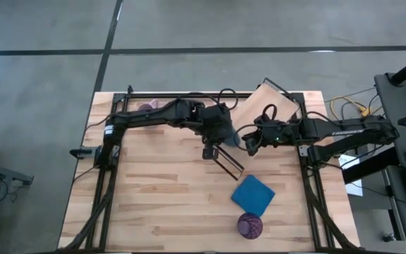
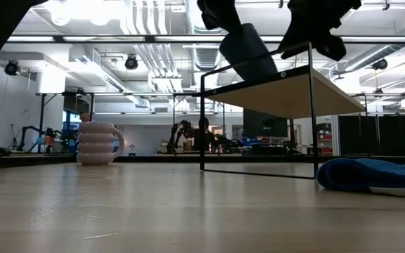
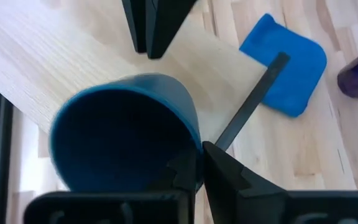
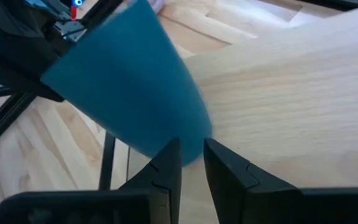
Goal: Stack small to large cups/mugs on shelf
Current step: Put the blue cup on the shelf, then put the purple mug on the shelf
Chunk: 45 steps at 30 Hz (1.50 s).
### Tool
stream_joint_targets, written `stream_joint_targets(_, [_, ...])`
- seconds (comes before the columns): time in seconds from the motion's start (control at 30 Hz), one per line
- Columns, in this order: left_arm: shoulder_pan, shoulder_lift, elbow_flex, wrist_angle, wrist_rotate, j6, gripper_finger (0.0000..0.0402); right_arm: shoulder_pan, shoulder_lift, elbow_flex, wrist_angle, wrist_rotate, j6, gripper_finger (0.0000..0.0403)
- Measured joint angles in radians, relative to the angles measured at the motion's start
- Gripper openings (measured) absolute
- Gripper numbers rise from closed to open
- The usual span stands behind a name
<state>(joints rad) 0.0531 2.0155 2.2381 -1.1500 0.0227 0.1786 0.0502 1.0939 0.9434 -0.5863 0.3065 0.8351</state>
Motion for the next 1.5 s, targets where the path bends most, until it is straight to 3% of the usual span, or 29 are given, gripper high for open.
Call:
stream_joint_targets(0.27, [-0.002,0.000,-0.073,0.056,-0.002,-0.042,0.0059,0.000,0.000,-0.009,0.001,0.000,0.003,0.0063])
stream_joint_targets(0.97, [-0.003,0.000,-0.037,0.150,-0.001,-0.041,0.0060,0.000,0.100,-0.014,0.003,-0.005,0.048,0.0063])
stream_joint_targets(1.5, [-0.004,-0.001,-0.037,0.199,0.000,-0.044,0.0060,0.003,0.081,-0.014,0.007,-0.038,0.055,0.0063])
